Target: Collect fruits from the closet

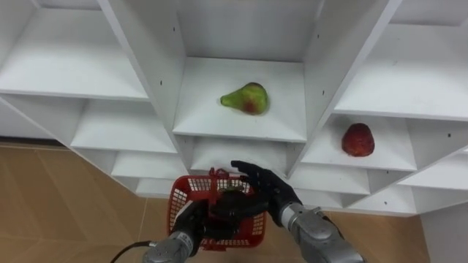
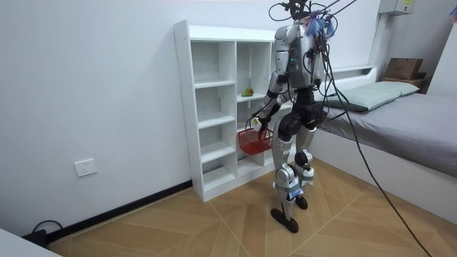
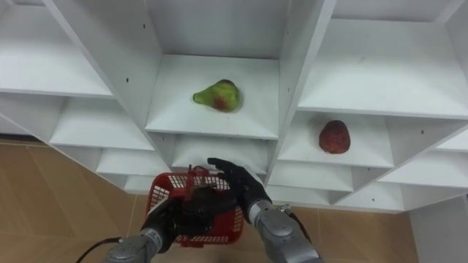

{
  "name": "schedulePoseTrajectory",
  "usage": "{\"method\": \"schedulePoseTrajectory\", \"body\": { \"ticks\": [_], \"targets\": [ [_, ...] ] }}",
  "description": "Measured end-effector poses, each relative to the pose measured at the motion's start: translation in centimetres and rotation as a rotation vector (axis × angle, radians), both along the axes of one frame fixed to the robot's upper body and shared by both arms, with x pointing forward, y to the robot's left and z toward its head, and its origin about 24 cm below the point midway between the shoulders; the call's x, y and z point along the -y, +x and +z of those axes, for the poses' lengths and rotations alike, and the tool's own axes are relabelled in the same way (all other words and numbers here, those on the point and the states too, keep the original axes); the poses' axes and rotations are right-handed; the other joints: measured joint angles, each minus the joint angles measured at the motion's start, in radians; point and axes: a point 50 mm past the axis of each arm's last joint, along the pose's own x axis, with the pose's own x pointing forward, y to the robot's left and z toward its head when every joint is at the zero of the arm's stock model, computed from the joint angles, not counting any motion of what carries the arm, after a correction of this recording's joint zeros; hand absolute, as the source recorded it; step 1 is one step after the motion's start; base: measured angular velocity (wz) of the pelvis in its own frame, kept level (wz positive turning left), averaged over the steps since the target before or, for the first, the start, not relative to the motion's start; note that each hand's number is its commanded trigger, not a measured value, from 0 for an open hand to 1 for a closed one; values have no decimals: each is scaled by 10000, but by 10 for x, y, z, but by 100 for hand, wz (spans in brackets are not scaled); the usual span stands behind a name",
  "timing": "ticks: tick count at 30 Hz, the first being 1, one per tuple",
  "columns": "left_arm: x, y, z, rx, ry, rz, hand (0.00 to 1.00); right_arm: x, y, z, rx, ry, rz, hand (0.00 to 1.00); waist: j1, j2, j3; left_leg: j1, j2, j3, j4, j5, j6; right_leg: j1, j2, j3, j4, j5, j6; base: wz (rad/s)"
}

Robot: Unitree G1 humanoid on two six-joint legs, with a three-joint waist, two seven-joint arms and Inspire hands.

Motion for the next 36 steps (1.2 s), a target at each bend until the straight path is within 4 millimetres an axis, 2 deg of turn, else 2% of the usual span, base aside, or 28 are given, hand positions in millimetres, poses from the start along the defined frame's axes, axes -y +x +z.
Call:
{"method": "schedulePoseTrajectory", "body": {
  "ticks": [27, 36],
  "targets": [
    [4, -3, -1, -90, 6, -191, 100, 0, 1, 0, -73, 216, -187, 0, 5, 4, 2, 20, 6, -1, -12, 0, 0, 16, 1, -16, 9, 0, 0, 0],
    [-13, -2, -2, -51, 452, -26, 100, 15, -2, -4, 123, -894, -57, 0, -9, 1, -2, 67, 2, -3, -19, 0, 0, 68, -8, -32, 5, 0, 0, 0]
  ]
}}
